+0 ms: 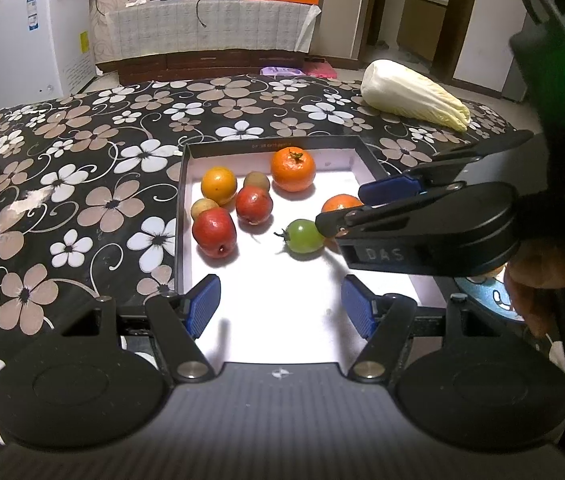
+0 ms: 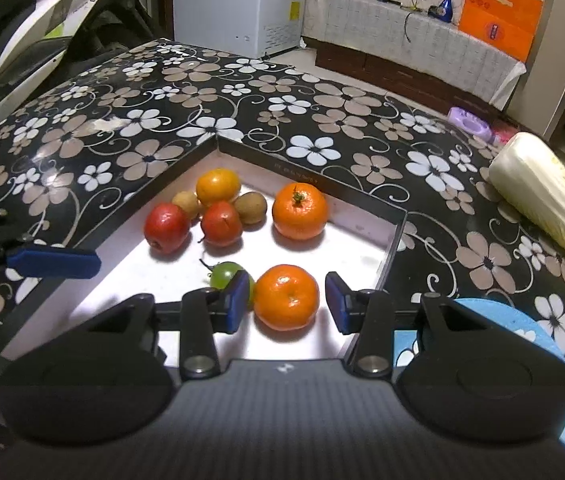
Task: Organize fruits
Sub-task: 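Grasp a mandarin with the right tool while the left tool grasps a green tomato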
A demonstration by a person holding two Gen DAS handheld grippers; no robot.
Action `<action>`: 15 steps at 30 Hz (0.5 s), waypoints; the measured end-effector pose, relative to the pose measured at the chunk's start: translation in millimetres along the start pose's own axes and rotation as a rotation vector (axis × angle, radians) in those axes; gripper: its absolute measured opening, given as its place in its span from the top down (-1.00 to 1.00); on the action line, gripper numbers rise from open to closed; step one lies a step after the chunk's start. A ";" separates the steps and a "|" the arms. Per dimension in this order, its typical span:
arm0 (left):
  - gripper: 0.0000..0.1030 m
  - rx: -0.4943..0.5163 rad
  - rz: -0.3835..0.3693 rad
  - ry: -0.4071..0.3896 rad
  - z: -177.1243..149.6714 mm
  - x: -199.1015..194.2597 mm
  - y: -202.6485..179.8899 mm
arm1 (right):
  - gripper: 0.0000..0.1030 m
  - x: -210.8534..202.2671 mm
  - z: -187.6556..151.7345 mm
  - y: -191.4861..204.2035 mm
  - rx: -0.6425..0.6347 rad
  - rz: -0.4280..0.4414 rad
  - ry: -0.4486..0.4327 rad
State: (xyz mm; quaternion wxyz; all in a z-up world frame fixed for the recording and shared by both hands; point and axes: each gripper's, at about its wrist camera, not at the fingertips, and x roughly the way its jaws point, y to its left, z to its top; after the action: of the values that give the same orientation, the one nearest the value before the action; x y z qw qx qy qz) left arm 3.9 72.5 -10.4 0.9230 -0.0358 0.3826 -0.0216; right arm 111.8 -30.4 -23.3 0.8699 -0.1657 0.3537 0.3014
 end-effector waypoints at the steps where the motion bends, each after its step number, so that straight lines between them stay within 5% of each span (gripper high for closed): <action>1: -0.39 -0.001 -0.001 0.001 0.0 0.2 0.0 | 0.19 -0.5 0.2 -2.2 0.008 0.017 0.007; 15: -0.39 -0.004 0.000 0.013 3.3 10.1 -5.2 | 0.27 2.0 0.6 -4.7 0.015 0.028 0.006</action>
State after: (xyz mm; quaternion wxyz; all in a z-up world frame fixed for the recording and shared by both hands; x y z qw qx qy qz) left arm 13.3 66.8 -14.8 0.9205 -0.0374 0.3884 -0.0211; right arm 116.2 -32.9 -23.9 0.8658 -0.1550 0.3606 0.3103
